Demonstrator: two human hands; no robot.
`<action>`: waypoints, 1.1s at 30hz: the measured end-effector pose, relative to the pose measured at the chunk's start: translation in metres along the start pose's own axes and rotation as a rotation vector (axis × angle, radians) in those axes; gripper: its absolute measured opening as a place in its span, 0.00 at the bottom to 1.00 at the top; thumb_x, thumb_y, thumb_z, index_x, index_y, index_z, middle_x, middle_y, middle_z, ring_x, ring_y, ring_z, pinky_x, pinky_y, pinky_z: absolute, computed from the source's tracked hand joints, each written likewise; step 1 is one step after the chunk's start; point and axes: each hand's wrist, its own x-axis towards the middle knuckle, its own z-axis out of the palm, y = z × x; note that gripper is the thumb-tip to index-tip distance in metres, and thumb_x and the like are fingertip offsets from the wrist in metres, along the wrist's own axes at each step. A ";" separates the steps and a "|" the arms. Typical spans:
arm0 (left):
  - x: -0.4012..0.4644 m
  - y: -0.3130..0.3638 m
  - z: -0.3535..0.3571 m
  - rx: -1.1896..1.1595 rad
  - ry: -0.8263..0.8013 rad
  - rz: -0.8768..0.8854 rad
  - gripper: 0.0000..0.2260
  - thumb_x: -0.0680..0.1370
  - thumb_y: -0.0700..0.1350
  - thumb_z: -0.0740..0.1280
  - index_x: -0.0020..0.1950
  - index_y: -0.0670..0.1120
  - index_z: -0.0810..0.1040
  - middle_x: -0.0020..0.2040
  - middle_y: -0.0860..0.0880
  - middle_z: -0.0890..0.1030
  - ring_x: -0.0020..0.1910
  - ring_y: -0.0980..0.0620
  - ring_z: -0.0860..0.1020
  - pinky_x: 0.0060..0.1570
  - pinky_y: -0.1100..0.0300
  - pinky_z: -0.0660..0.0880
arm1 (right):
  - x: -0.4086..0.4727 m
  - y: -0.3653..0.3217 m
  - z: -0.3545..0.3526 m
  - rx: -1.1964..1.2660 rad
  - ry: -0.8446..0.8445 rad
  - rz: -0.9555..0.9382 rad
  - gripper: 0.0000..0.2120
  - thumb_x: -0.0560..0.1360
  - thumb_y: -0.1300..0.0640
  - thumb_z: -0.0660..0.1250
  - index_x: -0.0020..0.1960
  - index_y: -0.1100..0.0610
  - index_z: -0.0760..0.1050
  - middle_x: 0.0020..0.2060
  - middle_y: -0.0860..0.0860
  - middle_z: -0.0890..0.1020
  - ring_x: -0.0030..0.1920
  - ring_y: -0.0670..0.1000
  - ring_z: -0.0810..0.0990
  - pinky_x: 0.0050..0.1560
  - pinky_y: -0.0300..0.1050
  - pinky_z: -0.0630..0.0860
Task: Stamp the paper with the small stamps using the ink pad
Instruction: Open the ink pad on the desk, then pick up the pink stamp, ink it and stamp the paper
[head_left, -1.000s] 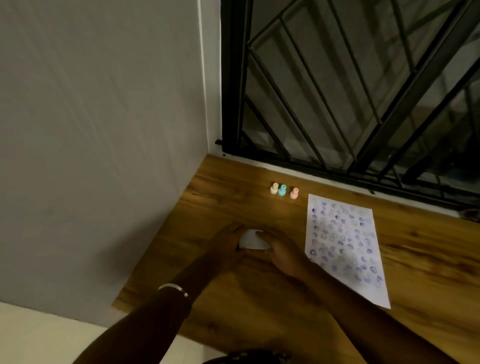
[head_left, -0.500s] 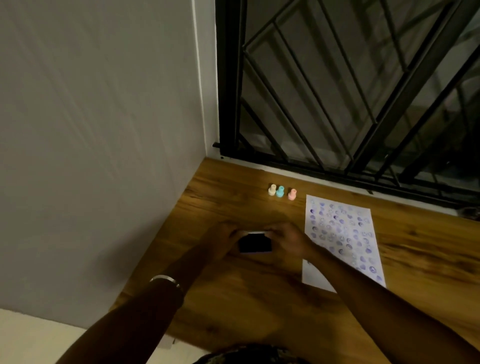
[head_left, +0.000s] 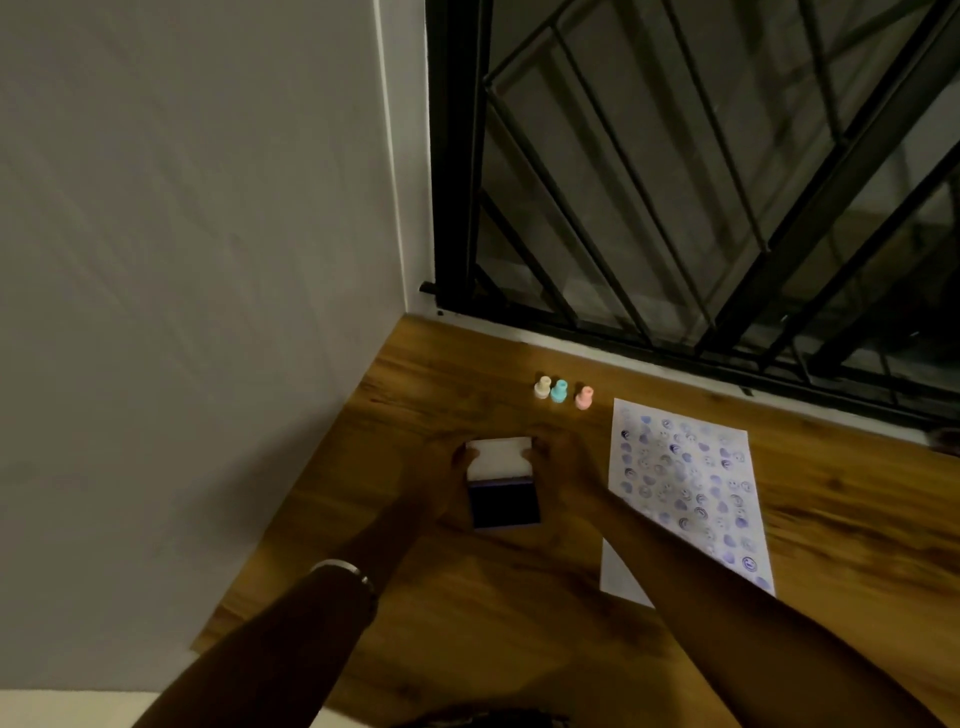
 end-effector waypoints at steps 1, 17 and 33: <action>0.001 -0.001 0.001 0.009 0.007 -0.001 0.14 0.80 0.47 0.62 0.62 0.43 0.77 0.59 0.42 0.80 0.57 0.44 0.77 0.58 0.56 0.71 | 0.002 0.001 0.002 0.000 -0.002 0.000 0.11 0.77 0.59 0.66 0.59 0.57 0.76 0.57 0.57 0.80 0.58 0.57 0.78 0.57 0.48 0.73; 0.010 -0.012 0.007 0.109 -0.026 -0.007 0.12 0.80 0.47 0.62 0.59 0.44 0.80 0.60 0.43 0.79 0.56 0.45 0.77 0.55 0.56 0.72 | 0.011 0.009 0.010 0.001 -0.045 0.006 0.08 0.77 0.62 0.66 0.56 0.60 0.78 0.57 0.58 0.78 0.57 0.57 0.76 0.58 0.49 0.73; 0.054 0.031 0.027 0.052 0.003 0.040 0.12 0.81 0.48 0.61 0.59 0.46 0.79 0.52 0.44 0.83 0.46 0.47 0.79 0.43 0.58 0.72 | 0.050 0.045 -0.067 -0.227 0.160 0.165 0.16 0.80 0.53 0.60 0.67 0.53 0.68 0.63 0.58 0.76 0.60 0.60 0.77 0.60 0.58 0.76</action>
